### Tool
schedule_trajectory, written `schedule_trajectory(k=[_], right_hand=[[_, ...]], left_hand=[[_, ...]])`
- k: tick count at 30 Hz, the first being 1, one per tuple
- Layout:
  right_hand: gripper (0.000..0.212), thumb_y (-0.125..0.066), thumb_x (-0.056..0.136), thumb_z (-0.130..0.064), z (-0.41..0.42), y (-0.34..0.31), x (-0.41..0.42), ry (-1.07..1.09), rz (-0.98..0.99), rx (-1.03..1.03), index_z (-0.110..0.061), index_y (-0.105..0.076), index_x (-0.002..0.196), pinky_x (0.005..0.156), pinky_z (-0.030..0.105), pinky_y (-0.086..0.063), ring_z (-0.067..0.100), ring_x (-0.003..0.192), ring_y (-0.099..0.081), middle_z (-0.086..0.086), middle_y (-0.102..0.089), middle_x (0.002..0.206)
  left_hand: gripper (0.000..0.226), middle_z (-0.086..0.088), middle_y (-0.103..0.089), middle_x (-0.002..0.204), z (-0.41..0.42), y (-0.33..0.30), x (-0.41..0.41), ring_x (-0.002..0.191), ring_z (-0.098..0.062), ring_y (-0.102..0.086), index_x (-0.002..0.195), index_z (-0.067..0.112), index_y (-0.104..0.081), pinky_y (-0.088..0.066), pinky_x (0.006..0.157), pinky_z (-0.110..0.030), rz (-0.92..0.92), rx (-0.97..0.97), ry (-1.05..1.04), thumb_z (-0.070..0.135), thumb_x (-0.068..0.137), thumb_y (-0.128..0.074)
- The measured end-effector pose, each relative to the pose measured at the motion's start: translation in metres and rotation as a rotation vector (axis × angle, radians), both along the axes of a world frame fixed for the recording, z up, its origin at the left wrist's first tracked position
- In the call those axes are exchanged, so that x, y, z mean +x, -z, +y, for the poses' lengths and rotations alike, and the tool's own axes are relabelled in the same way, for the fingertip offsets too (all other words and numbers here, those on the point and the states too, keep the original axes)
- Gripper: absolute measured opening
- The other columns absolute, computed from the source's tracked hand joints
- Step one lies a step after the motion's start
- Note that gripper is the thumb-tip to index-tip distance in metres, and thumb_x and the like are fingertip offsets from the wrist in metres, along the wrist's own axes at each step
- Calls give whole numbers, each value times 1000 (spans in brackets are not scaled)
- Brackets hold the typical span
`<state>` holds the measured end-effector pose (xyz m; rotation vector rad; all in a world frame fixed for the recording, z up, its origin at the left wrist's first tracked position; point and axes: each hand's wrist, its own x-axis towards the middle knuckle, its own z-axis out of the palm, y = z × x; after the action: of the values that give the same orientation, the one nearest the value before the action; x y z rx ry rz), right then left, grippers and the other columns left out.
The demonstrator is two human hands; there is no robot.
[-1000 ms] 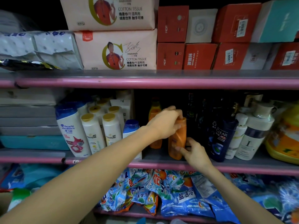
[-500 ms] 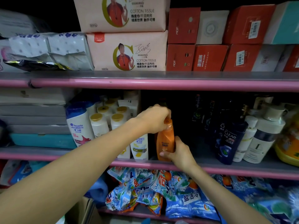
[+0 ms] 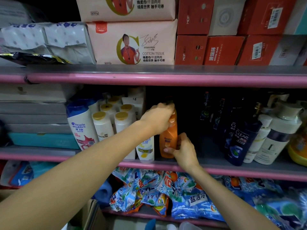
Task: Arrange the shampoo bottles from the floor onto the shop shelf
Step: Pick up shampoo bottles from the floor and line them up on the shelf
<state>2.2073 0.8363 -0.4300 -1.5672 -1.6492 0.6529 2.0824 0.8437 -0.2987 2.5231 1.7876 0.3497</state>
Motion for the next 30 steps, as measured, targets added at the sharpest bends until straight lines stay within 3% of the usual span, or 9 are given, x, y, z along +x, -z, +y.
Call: schedule_trajectory(k=[3, 8, 17, 25, 30], right_hand=[[51, -82, 73, -26, 3, 0, -1, -6, 22, -4, -8, -48, 107, 81, 41, -53, 29, 98, -61, 13, -60, 110], [50, -81, 74, -25, 7, 1, -1, -14, 54, -8, -8, -48, 108, 81, 38, -53, 27, 97, -62, 12, -62, 110], [50, -80, 75, -22, 16, 3, -2, -34, 90, 0, -6, -49, 111, 83, 38, -52, 26, 96, -61, 12, -63, 108], [48, -80, 75, -22, 25, 8, 0, -42, 108, 12, -9, -49, 109, 73, 26, -46, 18, 86, -58, 4, -62, 100], [50, -80, 74, -23, 30, 10, 1, -30, 104, 14, -10, -49, 112, 76, 30, -49, 19, 88, -59, 0, -59, 97]], left_hand=[[44, -15, -48, 126, 4, 1, -2, 116, -37, -45, 127, 14, -45, -43, 88, -42, -2, -4, -8, 23, 88, -62], [41, -12, -51, 122, 8, 2, -1, 111, -36, -51, 125, 14, -49, -41, 78, -37, -29, 25, -2, 20, 87, -64], [44, -13, -54, 124, 17, 1, 0, 111, -35, -54, 127, 15, -50, -46, 83, -38, -23, 13, -35, 22, 87, -66], [45, -14, -53, 125, 25, 3, 0, 113, -34, -52, 127, 16, -49, -44, 82, -37, -42, 9, -39, 23, 86, -66], [46, -15, -52, 125, 32, 4, 1, 116, -35, -49, 127, 16, -49, -44, 87, -38, -43, -1, -52, 22, 85, -66]])
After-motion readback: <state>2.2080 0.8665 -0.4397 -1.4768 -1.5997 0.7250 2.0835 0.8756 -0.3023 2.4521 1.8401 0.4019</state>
